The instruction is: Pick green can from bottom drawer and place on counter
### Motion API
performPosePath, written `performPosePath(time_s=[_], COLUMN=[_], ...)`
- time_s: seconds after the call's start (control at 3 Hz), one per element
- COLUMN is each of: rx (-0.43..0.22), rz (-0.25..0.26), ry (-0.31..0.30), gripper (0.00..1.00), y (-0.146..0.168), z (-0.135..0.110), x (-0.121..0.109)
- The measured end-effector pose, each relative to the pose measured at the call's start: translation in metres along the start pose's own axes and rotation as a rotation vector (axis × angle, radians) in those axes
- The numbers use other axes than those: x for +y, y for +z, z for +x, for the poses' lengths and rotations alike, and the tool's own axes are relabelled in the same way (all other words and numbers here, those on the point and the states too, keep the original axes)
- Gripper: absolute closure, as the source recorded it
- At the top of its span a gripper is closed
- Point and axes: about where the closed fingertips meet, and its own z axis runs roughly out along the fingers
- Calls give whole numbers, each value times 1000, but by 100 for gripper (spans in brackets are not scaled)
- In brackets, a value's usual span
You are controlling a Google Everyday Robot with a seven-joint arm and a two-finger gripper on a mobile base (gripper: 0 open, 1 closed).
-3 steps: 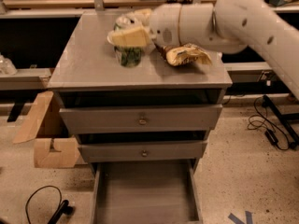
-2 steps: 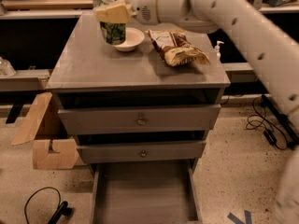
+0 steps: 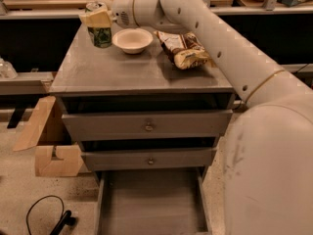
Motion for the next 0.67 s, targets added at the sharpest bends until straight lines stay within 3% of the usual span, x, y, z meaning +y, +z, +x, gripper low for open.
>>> performPosePath(time_s=[0.33, 0.67], rx=[37, 45], rz=[-12, -12], ry=[28, 51], gripper=[100, 100], y=[36, 57], z=[31, 61], x=[3, 23])
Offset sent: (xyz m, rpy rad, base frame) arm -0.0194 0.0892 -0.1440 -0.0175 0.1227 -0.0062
